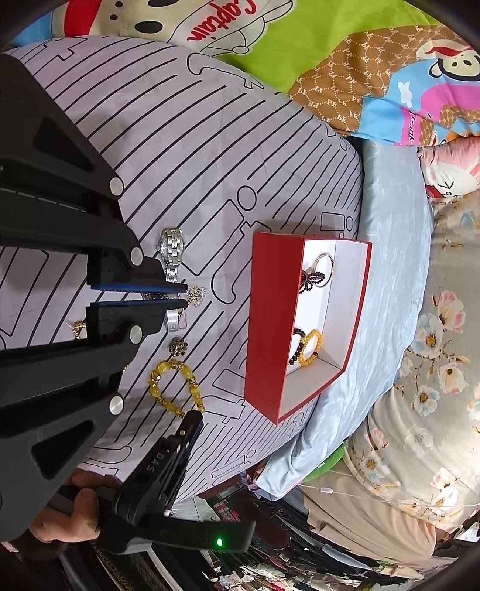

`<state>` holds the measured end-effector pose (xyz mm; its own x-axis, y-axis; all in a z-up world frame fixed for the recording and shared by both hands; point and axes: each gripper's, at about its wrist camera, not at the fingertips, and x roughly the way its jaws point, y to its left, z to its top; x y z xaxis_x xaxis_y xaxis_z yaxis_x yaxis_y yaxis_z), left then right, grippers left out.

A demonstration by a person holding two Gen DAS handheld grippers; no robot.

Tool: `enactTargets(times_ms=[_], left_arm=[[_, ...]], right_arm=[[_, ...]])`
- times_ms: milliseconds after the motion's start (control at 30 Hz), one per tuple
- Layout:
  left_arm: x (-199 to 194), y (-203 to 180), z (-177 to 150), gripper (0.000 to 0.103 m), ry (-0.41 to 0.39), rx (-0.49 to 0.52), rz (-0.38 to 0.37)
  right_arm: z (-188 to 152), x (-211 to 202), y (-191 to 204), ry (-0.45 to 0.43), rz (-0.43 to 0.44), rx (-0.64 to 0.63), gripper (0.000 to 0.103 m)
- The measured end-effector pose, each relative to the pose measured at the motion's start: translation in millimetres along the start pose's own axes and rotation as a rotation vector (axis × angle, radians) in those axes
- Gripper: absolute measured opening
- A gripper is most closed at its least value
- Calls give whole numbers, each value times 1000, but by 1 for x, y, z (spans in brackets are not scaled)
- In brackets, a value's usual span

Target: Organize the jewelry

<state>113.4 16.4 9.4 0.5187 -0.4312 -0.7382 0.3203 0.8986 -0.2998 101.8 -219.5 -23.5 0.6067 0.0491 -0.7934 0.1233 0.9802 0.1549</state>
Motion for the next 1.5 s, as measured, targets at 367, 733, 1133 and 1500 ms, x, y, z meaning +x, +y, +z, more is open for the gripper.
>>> enactTargets(times_ms=[367, 733, 1133, 1500], left_arm=[[-3, -3, 0, 2, -8, 3, -4], [-10, -7, 9, 2, -34, 16, -8], [-11, -22, 59, 2, -119, 79, 6], [25, -36, 136, 2, -180, 131, 35]], right_arm=[[-6, -11, -7, -5, 1, 25, 9], [11, -51, 8, -94, 44, -7, 9], [60, -77, 27, -194, 103, -62, 9], [140, -42, 48, -232, 114, -103, 9]])
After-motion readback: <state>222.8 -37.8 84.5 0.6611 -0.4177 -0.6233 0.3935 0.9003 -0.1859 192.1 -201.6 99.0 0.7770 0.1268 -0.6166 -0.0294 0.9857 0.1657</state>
